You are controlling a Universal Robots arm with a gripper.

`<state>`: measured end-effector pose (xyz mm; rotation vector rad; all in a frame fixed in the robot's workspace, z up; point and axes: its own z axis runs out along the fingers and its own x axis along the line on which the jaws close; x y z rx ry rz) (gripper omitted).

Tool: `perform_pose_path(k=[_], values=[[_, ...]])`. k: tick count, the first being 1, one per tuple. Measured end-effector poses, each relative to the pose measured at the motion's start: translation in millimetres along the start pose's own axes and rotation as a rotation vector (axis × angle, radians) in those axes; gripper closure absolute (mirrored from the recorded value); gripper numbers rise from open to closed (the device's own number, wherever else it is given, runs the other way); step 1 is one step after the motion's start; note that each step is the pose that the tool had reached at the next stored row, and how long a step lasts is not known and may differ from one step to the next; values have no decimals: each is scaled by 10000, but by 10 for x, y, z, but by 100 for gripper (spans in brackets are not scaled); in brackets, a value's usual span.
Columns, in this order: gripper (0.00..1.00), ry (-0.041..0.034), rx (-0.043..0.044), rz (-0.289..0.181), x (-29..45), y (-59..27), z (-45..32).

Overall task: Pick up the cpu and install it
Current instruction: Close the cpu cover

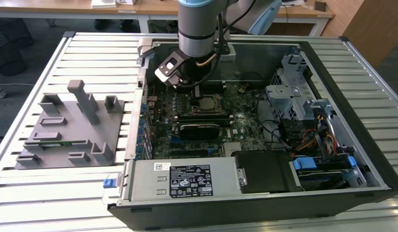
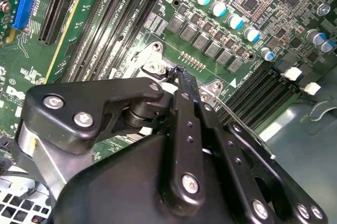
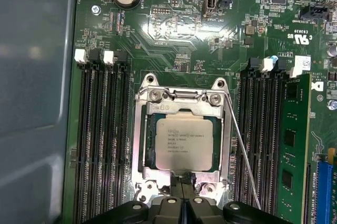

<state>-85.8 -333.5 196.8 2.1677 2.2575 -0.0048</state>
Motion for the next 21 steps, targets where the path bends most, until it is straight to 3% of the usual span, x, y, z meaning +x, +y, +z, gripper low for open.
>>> perform_pose_path(k=[15,21], values=[[89,44,-7,1,1,2,-85],[89,69,-8,1,1,2,-47]])
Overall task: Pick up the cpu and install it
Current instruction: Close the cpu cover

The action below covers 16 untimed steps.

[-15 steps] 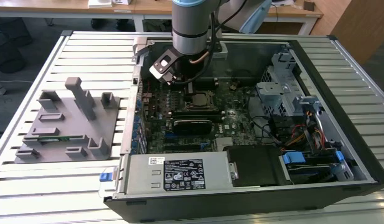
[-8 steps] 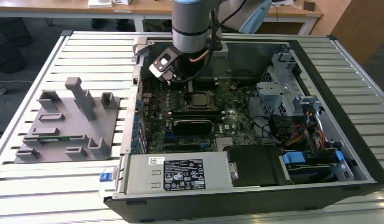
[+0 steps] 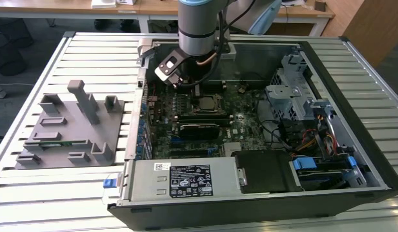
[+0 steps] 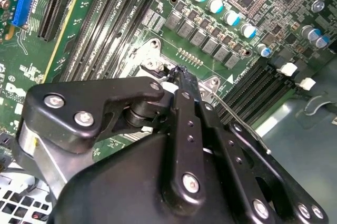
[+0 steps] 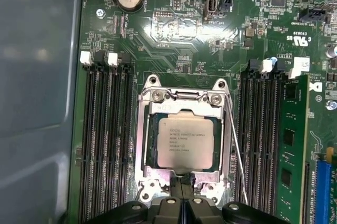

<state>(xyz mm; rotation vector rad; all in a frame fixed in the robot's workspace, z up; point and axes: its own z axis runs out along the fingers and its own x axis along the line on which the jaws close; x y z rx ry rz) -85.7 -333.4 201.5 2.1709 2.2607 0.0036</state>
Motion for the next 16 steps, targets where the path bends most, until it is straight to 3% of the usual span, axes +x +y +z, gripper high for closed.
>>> perform_pose_path(k=[4,9,16], values=[[89,-4,4,-1,-1,-1,24],[89,44,-5,0,1,0,20],[89,57,-2,0,0,0,-16]])
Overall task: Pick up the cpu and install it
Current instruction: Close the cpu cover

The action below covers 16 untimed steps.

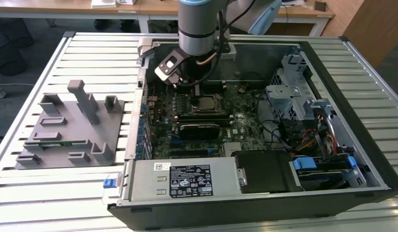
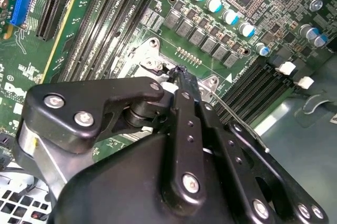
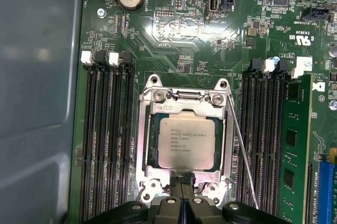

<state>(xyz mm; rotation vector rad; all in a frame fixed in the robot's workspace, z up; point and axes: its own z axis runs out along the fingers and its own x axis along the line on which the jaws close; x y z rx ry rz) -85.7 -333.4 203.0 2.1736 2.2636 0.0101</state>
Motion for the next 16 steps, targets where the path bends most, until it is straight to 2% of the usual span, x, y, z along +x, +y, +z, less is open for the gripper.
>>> perform_pose_path(k=[6,16], values=[[89,3,3,-1,-8,20,-20],[89,40,144,1,-59,239,-19]])
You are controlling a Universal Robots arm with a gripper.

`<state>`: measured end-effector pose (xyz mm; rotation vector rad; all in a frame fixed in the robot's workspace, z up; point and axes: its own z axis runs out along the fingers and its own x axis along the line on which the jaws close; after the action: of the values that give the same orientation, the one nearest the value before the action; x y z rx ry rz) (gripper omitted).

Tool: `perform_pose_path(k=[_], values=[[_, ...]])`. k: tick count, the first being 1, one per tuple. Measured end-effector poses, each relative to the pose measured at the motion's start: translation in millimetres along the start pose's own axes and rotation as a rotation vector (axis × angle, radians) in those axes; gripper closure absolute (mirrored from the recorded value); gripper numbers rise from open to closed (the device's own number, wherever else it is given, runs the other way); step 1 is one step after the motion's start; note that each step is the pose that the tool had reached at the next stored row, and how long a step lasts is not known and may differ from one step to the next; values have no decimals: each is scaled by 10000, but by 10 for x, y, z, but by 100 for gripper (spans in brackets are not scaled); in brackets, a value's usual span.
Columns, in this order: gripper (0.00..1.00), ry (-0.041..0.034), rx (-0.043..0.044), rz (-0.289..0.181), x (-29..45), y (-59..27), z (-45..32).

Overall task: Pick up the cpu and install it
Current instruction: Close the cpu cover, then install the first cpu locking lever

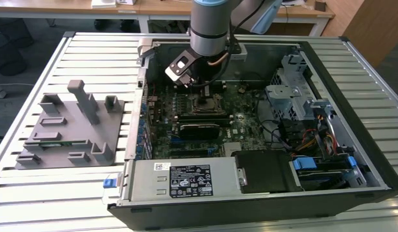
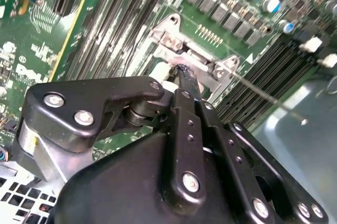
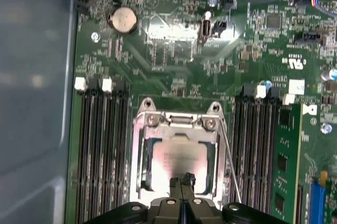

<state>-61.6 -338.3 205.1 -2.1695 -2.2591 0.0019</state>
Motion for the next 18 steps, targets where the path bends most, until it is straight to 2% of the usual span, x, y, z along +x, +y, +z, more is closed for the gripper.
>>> perform_pose_path(k=[4,8,18], values=[[89,28,73,0,-4,88,-1],[89,29,93,0,-6,139,-1],[89,29,97,0,-7,176,-2]])
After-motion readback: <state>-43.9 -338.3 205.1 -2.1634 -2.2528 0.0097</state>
